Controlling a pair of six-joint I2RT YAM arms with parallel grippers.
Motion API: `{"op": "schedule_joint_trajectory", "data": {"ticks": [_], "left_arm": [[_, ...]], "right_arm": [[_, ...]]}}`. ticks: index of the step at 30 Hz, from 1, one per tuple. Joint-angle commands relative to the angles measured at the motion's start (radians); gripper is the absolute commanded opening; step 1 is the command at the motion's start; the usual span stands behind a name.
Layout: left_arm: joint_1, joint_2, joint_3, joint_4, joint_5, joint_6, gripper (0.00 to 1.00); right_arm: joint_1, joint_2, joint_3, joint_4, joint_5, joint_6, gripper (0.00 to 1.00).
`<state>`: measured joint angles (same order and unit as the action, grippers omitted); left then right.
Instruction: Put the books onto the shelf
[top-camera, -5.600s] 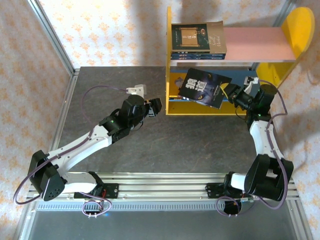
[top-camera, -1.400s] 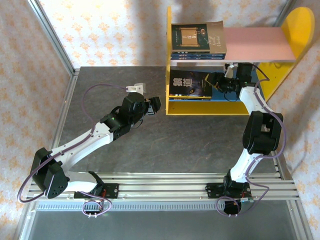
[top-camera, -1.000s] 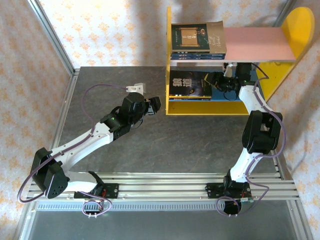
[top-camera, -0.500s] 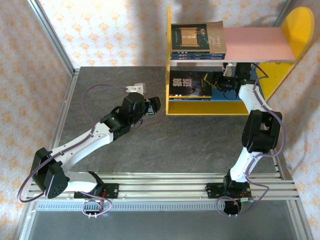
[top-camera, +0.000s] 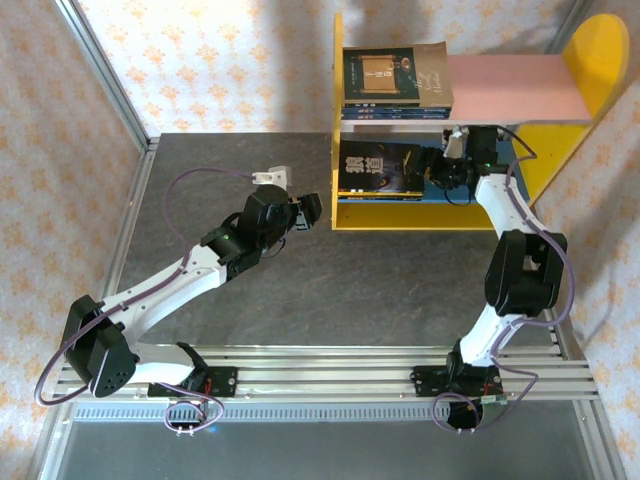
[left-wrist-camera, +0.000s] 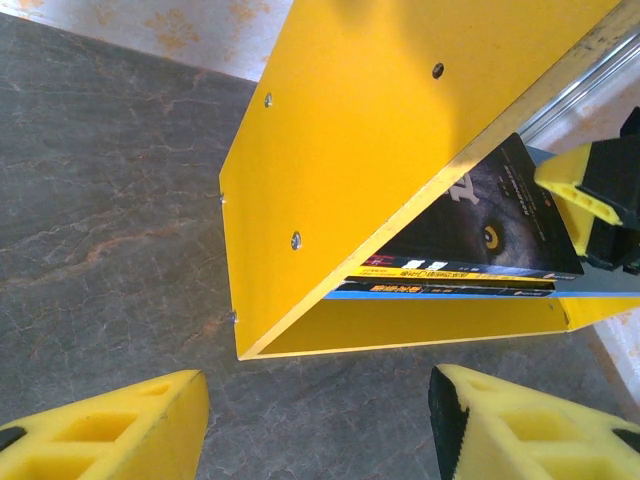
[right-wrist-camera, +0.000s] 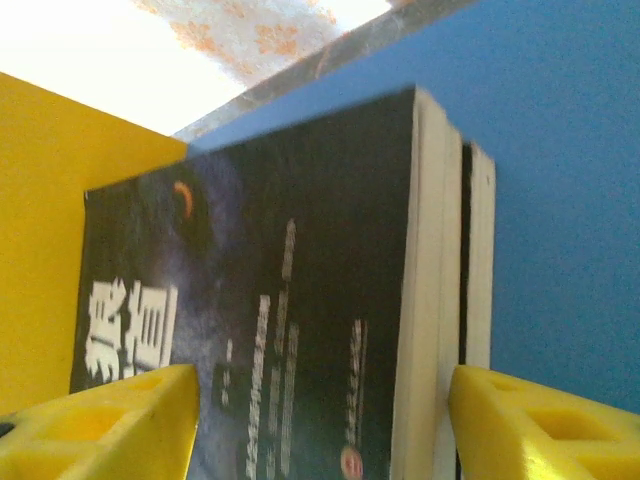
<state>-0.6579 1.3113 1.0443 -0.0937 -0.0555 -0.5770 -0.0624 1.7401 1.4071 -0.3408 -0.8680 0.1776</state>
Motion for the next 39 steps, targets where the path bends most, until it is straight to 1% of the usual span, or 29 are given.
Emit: {"op": "schedule_joint_trajectory", "data": {"ticks": [1,4,9,17,23,25,33,37,39], "left_arm": [[0.012,-0.027,-0.015,0.008,0.006,0.011,0.60],[0.011,-0.035,-0.020,0.013,0.005,0.009,0.60],[0.012,-0.037,-0.026,0.015,0.005,0.007,0.60],[0.012,-0.044,-0.031,0.020,0.003,0.005,0.60],[0.011,-0.040,-0.032,0.021,0.006,0.003,0.60],[0.012,-0.040,-0.032,0.020,0.006,0.005,0.60],[0.012,-0.048,-0.036,0.020,-0.001,0.003,0.60],[0.012,-0.050,-0.038,0.020,-0.001,0.005,0.60],[0.012,-0.049,-0.039,0.022,-0.001,0.003,0.60]], "right_arm": [[0.009,-0.074,-0.039,-0.034,0.055,-0.023,0.67],[0.009,-0.112,-0.074,-0.031,0.053,-0.026,0.66],[0.009,-0.141,-0.095,-0.030,0.016,-0.030,0.58],[0.011,-0.118,-0.077,-0.026,-0.041,-0.027,0.47],[0.012,-0.111,-0.065,-0.035,-0.040,-0.036,0.40],[0.014,-0.106,-0.063,-0.034,-0.043,-0.036,0.34],[0.026,-0.096,-0.075,-0.034,-0.043,-0.043,0.18],[0.031,-0.097,-0.080,-0.034,-0.039,-0.041,0.15],[0.032,-0.098,-0.078,-0.037,-0.034,-0.040,0.14]]}}
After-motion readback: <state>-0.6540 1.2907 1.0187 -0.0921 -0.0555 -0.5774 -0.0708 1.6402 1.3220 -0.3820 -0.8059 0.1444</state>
